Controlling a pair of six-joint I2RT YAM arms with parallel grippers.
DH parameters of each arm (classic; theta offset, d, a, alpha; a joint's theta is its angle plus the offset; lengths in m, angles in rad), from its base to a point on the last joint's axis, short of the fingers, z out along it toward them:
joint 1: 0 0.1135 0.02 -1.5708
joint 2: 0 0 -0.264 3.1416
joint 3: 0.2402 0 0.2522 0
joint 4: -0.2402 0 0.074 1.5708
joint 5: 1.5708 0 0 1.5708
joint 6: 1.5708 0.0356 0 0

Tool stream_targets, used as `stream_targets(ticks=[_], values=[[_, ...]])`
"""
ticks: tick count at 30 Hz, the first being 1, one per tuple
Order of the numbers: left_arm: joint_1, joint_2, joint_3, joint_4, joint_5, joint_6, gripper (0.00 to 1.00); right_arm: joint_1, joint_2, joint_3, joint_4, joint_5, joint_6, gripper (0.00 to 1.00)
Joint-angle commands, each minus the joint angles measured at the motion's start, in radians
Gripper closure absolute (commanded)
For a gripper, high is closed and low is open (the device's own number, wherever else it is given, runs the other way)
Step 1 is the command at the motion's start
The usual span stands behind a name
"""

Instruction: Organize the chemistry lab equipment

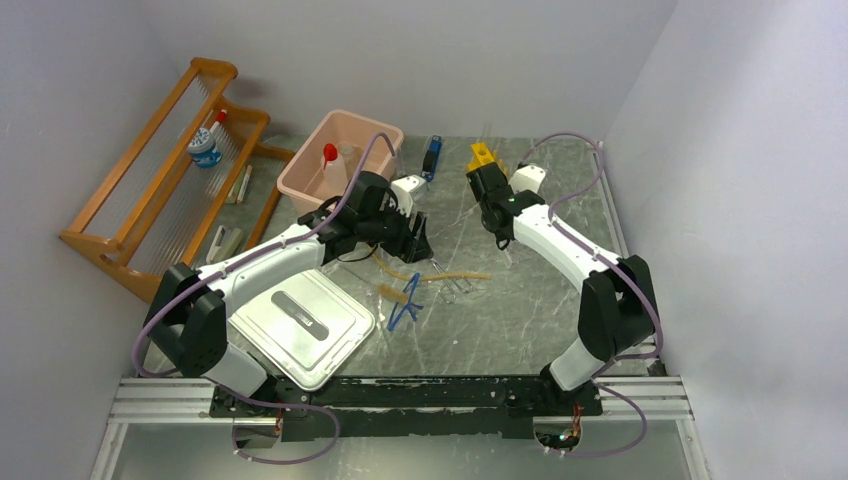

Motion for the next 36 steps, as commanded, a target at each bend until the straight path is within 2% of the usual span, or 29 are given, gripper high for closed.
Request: stream_targets(ticks=[1, 5, 17, 28, 30, 36], values=[[0.003, -0.032, 0.033, -0.023, -0.113, 0.0, 0.34, -0.018, 0.024, -0.006, 0.03, 0.049, 0.024, 0.95], [0.003, -0.04, 0.046, -0.032, -0.16, 0.006, 0.34, -0.027, 0.032, -0.017, 0.049, 0.045, 0.021, 0.94], [0.003, -0.032, 0.035, -0.005, -0.139, -0.011, 0.35, -0.056, 0.052, -0.056, 0.121, 0.001, 0.001, 0.94], [0.003, -0.025, 0.038, -0.01, -0.139, -0.017, 0.35, -0.066, 0.057, -0.065, 0.119, -0.049, 0.017, 0.91], [0.003, -0.025, 0.038, -0.009, -0.138, -0.019, 0.35, -0.067, 0.062, -0.064, 0.112, -0.048, 0.021, 0.88], [0.003, -0.025, 0.036, -0.009, -0.136, -0.019, 0.35, -0.068, 0.076, -0.053, 0.083, -0.046, 0.045, 0.69]])
